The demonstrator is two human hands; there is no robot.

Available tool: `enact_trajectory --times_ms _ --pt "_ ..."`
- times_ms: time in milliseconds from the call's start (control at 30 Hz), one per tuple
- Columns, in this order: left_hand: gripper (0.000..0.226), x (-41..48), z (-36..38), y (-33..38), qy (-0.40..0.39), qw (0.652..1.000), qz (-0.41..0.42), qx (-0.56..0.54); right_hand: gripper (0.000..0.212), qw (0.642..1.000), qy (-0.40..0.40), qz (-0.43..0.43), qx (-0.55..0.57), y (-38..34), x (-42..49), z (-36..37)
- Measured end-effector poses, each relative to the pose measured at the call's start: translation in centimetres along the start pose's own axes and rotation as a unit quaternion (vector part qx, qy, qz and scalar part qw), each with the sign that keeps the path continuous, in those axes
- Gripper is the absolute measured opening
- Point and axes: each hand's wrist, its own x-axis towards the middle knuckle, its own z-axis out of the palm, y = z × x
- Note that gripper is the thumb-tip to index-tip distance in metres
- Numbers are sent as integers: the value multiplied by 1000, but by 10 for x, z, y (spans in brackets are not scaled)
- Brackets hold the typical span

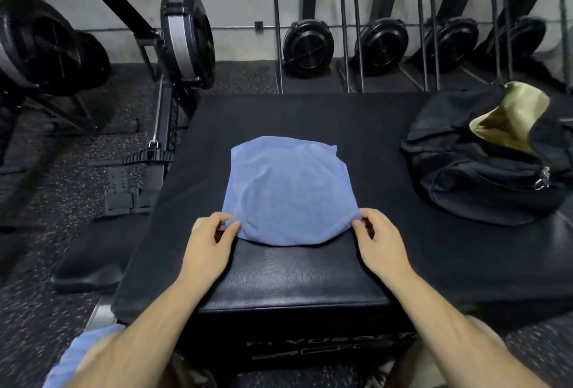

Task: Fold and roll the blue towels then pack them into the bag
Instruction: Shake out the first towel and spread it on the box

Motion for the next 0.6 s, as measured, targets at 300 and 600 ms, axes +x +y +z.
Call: enact_trajectory --times_ms 300,600 --pt "14 3 -2 -6 -14 999 -21 -26 11 999 2 37 28 -7 -3 -1" --pt "6 -24 -9 -12 -31 999 -34 -2 9 999 7 31 26 -13 -26 -9"
